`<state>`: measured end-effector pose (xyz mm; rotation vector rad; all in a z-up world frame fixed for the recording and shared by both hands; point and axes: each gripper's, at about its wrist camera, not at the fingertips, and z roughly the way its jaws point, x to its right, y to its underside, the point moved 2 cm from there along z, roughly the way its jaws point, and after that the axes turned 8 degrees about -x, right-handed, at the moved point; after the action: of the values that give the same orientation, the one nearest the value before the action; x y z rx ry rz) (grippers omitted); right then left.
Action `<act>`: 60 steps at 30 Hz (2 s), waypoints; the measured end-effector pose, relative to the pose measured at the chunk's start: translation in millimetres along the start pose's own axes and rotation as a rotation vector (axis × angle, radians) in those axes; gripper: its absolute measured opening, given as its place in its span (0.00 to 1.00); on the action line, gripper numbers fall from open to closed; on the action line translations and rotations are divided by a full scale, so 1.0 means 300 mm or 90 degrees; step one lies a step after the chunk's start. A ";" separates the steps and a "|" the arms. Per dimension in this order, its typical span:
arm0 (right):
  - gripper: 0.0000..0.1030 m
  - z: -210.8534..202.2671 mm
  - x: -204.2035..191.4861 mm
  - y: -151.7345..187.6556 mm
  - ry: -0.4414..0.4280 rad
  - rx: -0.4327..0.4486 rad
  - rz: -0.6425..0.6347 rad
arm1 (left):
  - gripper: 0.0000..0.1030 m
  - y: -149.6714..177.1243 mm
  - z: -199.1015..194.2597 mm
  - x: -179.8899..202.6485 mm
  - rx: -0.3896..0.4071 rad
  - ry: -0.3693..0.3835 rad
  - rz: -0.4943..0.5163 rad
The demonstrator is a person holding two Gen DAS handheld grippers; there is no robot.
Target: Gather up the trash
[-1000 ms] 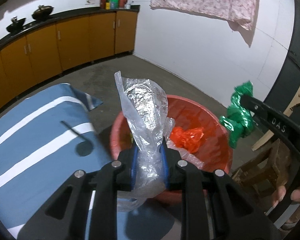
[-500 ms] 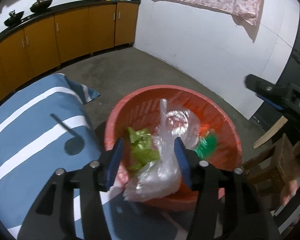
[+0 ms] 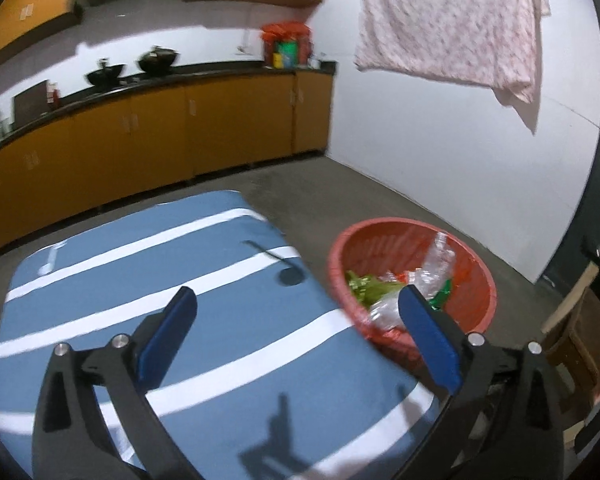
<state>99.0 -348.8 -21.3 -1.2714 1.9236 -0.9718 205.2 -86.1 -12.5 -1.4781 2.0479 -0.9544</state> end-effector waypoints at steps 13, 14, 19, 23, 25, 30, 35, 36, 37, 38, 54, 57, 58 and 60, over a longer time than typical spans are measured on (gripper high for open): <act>0.98 -0.227 -0.168 0.151 0.007 0.039 -0.097 | 0.96 0.220 -0.415 -0.164 0.108 -0.158 -0.037; 0.98 -0.238 -0.177 0.154 0.006 0.040 -0.100 | 0.96 0.233 -0.435 -0.166 0.112 -0.166 -0.038; 0.98 -0.272 -0.193 0.178 0.006 0.040 -0.099 | 0.96 0.287 -0.491 -0.176 0.109 -0.162 -0.056; 0.98 -0.298 -0.203 0.206 0.009 0.047 -0.108 | 0.96 0.331 -0.521 -0.183 0.103 -0.172 -0.063; 0.98 -0.313 -0.214 0.227 0.010 0.051 -0.115 | 0.96 0.350 -0.538 -0.187 0.106 -0.170 -0.067; 0.98 -0.345 -0.240 0.263 0.013 0.062 -0.131 | 0.96 0.391 -0.573 -0.186 0.108 -0.183 -0.071; 0.98 -0.358 -0.266 0.287 0.007 0.063 -0.147 | 0.96 0.411 -0.595 -0.173 0.107 -0.196 -0.069; 0.98 -0.359 -0.270 0.293 0.005 0.063 -0.148 | 0.96 0.416 -0.597 -0.170 0.106 -0.196 -0.069; 0.98 -0.361 -0.274 0.298 0.003 0.062 -0.148 | 0.96 0.422 -0.602 -0.170 0.106 -0.196 -0.069; 0.98 -0.364 -0.277 0.306 0.001 0.061 -0.149 | 0.96 0.426 -0.604 -0.167 0.105 -0.197 -0.070; 0.98 -0.376 -0.290 0.336 -0.006 0.057 -0.147 | 0.96 0.453 -0.616 -0.158 0.109 -0.189 -0.085; 0.98 -0.378 -0.291 0.347 -0.007 0.054 -0.146 | 0.96 0.453 -0.614 -0.157 0.109 -0.187 -0.088; 0.98 -0.381 -0.294 0.351 -0.007 0.052 -0.146 | 0.96 0.453 -0.612 -0.157 0.108 -0.186 -0.089; 0.98 -0.383 -0.296 0.366 -0.008 0.051 -0.145 | 0.96 0.452 -0.611 -0.154 0.107 -0.185 -0.090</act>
<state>-16.4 -209.8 -43.5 -1.4684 1.7393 -1.1387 6.7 34.0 6.6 -1.5835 1.6369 -0.8821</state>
